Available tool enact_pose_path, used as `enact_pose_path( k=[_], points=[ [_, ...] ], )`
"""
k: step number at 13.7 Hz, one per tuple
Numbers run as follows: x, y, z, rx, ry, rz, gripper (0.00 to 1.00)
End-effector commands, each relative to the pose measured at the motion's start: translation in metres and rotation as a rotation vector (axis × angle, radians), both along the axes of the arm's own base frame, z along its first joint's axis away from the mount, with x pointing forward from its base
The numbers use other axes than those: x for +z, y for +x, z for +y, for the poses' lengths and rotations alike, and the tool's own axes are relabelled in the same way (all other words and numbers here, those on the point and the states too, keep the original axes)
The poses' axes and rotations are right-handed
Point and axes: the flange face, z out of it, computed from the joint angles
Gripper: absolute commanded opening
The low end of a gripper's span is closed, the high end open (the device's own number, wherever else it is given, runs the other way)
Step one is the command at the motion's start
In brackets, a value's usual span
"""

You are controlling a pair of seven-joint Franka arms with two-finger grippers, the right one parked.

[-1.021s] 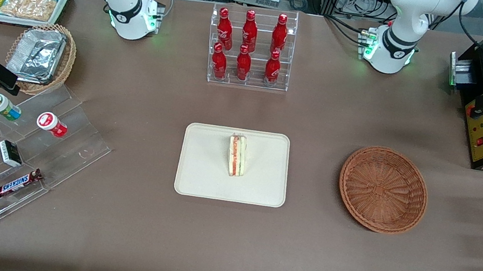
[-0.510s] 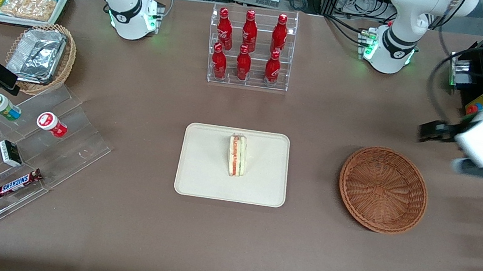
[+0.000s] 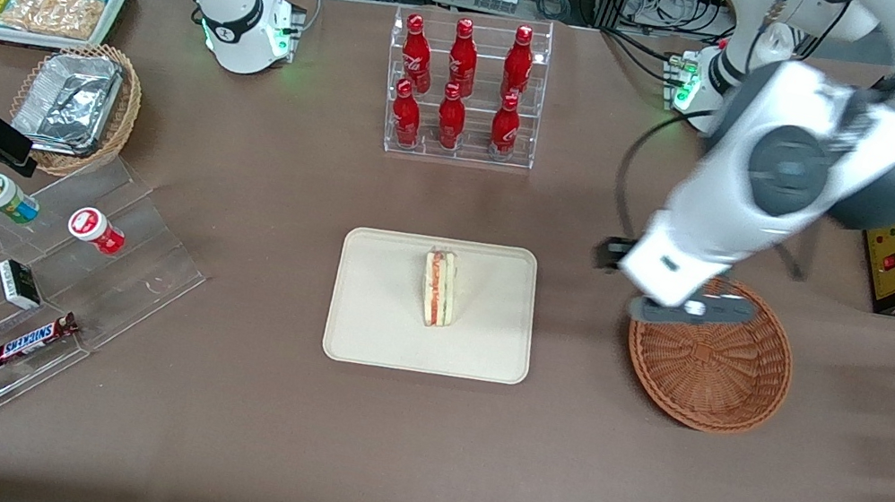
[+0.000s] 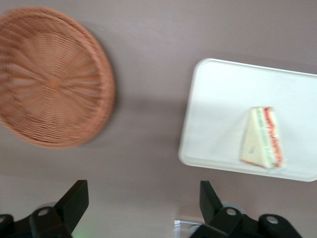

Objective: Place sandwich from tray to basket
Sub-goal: 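Move the left gripper over the wrapped sandwich on the cream tray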

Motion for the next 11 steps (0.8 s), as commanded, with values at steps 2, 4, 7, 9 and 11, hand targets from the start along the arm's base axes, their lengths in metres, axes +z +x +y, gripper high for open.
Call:
enact_pose_path(
  k=[2,4,7,9,11],
  points=[
    [-0.064,0.000,-0.099,0.103,-0.032,-0.056,0.99],
    [-0.092,-0.015,-0.145,0.108,-0.009,-0.056,0.99],
    [-0.133,-0.038,-0.191,0.087,0.009,-0.069,0.99],
    [-0.158,-0.051,-0.211,0.091,0.008,-0.074,0.99],
    [-0.175,-0.056,-0.223,0.104,0.000,-0.084,0.99]
  ],
)
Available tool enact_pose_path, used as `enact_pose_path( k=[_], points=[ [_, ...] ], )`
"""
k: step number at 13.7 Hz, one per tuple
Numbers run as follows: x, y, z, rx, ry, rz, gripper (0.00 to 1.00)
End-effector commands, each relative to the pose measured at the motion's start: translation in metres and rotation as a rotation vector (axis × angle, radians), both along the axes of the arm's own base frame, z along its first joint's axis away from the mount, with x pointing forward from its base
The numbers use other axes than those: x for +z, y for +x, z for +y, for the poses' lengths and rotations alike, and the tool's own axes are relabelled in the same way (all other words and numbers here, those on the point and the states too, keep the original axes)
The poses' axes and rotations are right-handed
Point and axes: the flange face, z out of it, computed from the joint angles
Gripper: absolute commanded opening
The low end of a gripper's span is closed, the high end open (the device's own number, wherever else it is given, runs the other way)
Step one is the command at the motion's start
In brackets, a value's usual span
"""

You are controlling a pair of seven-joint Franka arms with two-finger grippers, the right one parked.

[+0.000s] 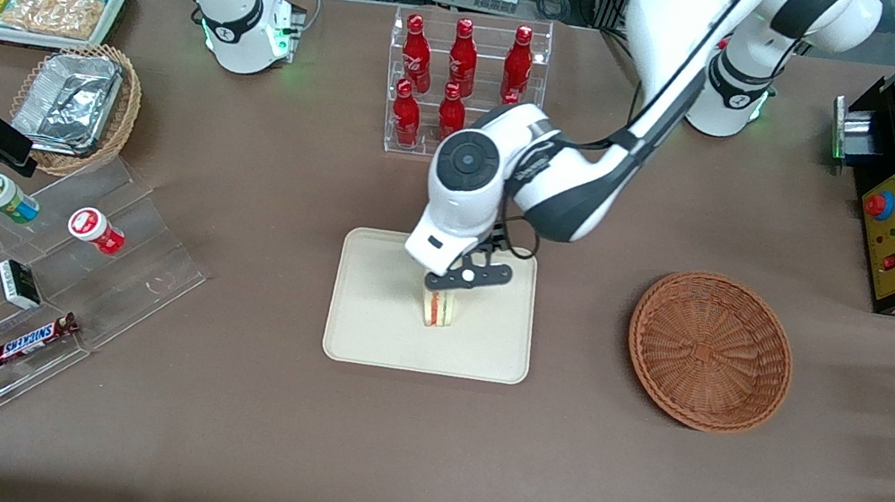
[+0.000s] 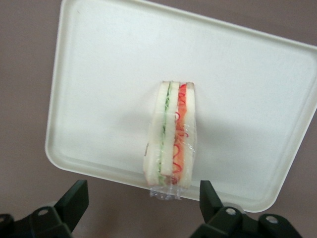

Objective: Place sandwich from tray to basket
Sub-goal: 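Lower the left gripper and close it on the wrapped sandwich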

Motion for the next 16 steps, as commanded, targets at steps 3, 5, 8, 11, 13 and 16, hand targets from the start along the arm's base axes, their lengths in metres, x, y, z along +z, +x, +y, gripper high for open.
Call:
enact_pose_path(
  k=[3,5,8,11,13,16],
  points=[
    [-0.034,-0.003,-0.021,0.018,0.025,-0.065,0.99],
    [-0.050,-0.008,-0.029,-0.007,0.036,-0.087,0.99],
    [-0.070,-0.011,-0.030,-0.013,0.047,-0.076,0.97],
    [-0.071,-0.016,-0.036,0.011,0.044,-0.080,0.30],
    [-0.062,-0.010,-0.033,0.016,0.034,-0.088,0.02],
    [-0.028,0.005,-0.022,0.053,0.019,-0.108,0.00]
  ],
)
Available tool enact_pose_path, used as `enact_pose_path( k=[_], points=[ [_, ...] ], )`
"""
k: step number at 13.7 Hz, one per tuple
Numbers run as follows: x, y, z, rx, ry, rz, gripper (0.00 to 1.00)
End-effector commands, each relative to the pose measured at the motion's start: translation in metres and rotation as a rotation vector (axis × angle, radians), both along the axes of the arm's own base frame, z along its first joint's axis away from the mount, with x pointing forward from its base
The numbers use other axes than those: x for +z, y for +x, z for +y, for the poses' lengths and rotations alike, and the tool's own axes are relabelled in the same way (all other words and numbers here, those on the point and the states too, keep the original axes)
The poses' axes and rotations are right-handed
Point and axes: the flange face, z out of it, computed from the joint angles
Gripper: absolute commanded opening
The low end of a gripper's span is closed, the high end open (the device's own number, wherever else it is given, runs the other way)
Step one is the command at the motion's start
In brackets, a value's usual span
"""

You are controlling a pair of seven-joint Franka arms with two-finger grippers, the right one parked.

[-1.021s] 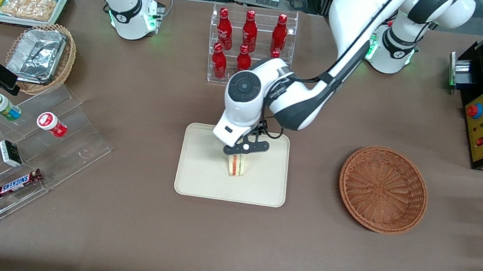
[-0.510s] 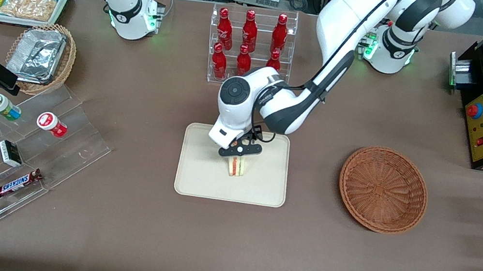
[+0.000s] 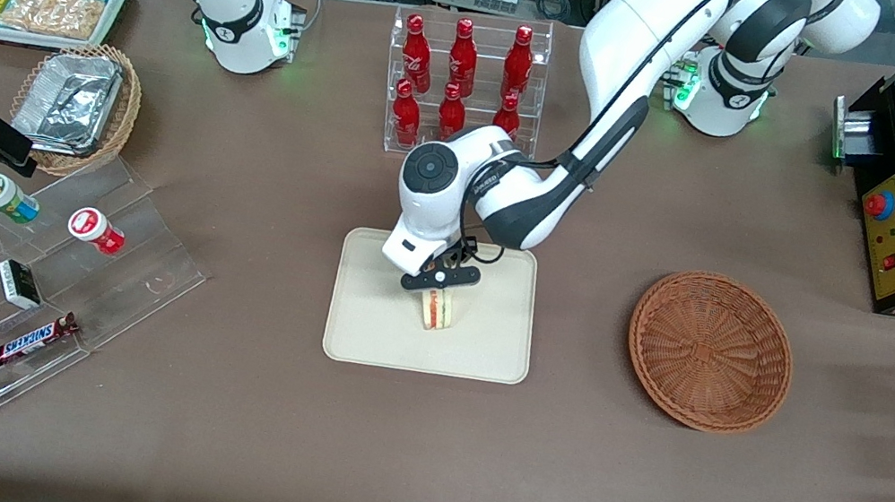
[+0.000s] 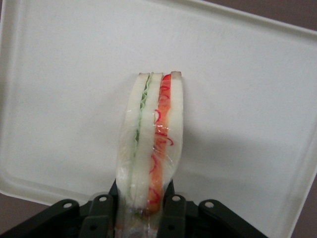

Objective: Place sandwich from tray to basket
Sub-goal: 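Lower the left gripper and close it on the wrapped sandwich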

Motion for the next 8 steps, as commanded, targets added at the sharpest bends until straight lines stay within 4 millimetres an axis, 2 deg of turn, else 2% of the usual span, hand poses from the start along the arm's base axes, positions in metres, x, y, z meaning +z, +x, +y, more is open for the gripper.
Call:
enact_pose_path(
  k=[1,2,3,5,6,8],
  points=[
    [0.048,0.016,0.018,0.059,0.015,-0.015,0.00],
    [0.070,0.020,0.031,0.096,0.039,0.000,0.00],
    [0.097,0.029,0.052,0.155,0.053,0.006,0.00],
    [0.145,0.048,0.103,0.278,0.075,0.019,0.00],
    [0.162,0.051,0.126,0.337,0.085,0.012,0.00],
    [0.184,0.056,0.192,0.427,0.103,0.014,0.00]
  ],
)
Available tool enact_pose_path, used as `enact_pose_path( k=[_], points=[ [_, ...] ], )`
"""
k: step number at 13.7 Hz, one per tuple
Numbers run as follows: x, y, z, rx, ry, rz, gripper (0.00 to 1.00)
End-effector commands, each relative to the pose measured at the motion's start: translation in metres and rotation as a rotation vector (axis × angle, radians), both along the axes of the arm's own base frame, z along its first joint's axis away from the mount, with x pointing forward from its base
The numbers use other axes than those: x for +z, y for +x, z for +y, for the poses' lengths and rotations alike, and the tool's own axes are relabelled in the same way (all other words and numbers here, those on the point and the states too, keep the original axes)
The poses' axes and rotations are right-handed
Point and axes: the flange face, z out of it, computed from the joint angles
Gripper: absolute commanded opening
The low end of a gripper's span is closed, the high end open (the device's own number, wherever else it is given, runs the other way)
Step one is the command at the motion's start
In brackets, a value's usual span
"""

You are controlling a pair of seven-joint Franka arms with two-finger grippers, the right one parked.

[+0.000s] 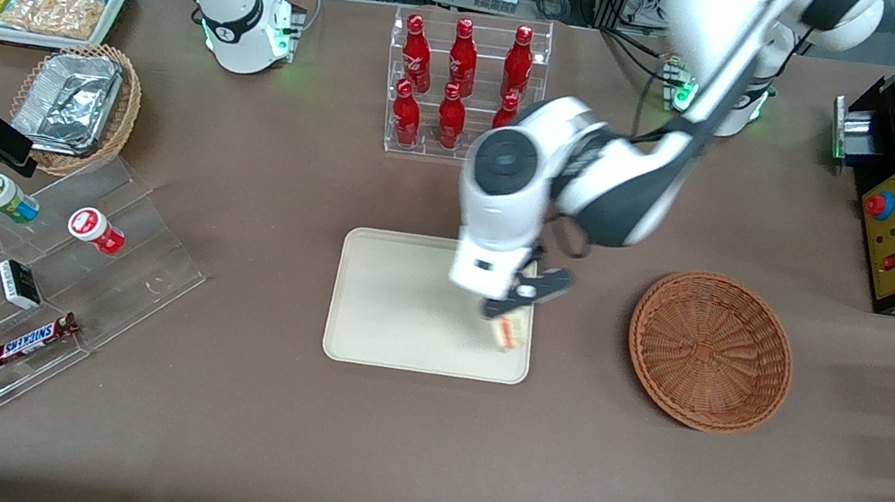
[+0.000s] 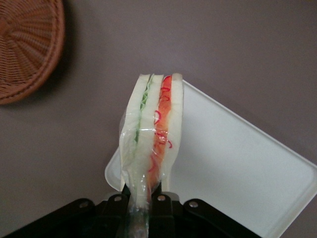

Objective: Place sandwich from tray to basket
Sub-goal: 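Lift the sandwich and carry it over the woven basket, then lower the sandwich into the basket and open the left gripper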

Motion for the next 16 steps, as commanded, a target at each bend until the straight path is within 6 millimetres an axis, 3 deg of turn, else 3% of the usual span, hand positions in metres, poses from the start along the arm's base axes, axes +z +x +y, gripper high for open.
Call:
enact_pose_path(
  k=[1,4,7,9,10,12,13,14,16],
  points=[
    [0.019,-0.014,0.084,0.127,0.041,0.013,0.00],
    [0.012,0.005,0.170,0.226,0.100,0.023,0.00],
    [-0.031,0.016,0.232,0.260,0.179,0.002,0.00],
    [-0.044,0.019,0.267,0.294,0.148,-0.034,0.00],
    [-0.050,0.020,0.283,0.282,0.147,-0.023,0.00],
    [-0.066,0.017,0.293,0.248,0.141,-0.015,0.00],
    [-0.077,0.018,0.315,0.278,0.133,-0.019,0.00],
    [-0.087,0.015,0.325,0.292,0.125,-0.016,0.00],
    [-0.114,0.004,0.327,0.284,0.121,0.000,0.00]
  ],
)
